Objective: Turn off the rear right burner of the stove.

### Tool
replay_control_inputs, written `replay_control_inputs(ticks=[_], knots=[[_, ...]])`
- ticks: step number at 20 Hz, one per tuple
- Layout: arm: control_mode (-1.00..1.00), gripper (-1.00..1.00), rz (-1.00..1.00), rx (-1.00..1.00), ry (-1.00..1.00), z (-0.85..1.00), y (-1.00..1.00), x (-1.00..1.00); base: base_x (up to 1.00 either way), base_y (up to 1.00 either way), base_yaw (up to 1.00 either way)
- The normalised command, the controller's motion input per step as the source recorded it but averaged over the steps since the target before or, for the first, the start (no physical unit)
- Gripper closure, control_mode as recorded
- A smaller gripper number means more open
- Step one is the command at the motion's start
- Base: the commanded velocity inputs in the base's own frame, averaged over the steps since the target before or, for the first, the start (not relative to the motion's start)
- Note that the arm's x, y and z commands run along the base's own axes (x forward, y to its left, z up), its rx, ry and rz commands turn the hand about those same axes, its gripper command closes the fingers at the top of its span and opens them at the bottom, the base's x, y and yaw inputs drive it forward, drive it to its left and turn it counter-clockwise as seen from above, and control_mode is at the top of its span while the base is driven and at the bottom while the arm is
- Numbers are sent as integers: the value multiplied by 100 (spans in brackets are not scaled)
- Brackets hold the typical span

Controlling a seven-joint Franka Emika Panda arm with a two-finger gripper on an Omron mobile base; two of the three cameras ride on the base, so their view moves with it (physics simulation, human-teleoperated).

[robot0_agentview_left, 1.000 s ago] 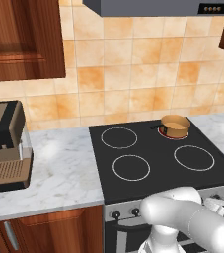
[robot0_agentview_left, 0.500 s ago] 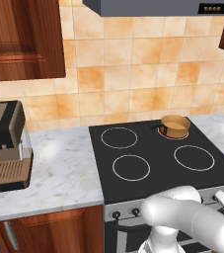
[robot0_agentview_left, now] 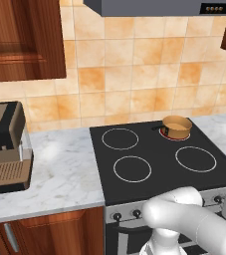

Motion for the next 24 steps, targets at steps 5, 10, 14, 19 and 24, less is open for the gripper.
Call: replay_control_inputs(ticks=[5,10,14,19,24], knots=[[-100,100,-7,44,0,0,98,37,0,0,0],[-100,100,-6,43,3,8,100,33,0,0,0],[-100,100,-6,54,11,26,90,16,0,0,0],[-100,100,-9,60,4,7,73,1,0,0,0],[-100,100,-13,64,0,0,50,0,0,0,0]])
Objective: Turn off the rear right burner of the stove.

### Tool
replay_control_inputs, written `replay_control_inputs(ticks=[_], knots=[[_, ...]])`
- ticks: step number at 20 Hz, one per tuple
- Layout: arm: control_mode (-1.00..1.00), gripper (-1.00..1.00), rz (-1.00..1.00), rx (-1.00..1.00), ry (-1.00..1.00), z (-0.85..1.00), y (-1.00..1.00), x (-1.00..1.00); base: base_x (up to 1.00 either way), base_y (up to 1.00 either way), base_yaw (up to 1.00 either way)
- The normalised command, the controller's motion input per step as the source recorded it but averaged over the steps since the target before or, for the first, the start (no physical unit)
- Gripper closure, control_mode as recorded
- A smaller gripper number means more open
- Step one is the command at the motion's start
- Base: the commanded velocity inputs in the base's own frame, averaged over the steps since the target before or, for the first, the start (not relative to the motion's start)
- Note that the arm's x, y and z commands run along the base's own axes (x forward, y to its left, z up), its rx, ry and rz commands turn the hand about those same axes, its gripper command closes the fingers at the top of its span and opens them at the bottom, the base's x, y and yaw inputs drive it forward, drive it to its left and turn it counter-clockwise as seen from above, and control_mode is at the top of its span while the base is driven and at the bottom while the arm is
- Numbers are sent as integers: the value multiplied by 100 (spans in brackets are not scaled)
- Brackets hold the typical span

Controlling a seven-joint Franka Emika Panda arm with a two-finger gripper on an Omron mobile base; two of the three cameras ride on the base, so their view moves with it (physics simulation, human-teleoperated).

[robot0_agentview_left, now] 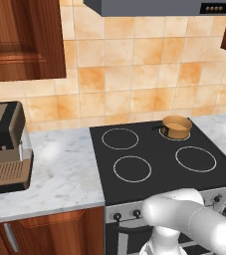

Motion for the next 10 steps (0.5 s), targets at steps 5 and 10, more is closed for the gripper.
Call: replay_control_inputs(ticks=[5,10], knots=[[-100,100,-17,64,-2,5,25,16,0,0,0],[-100,100,-20,56,-3,3,8,12,0,0,0]])
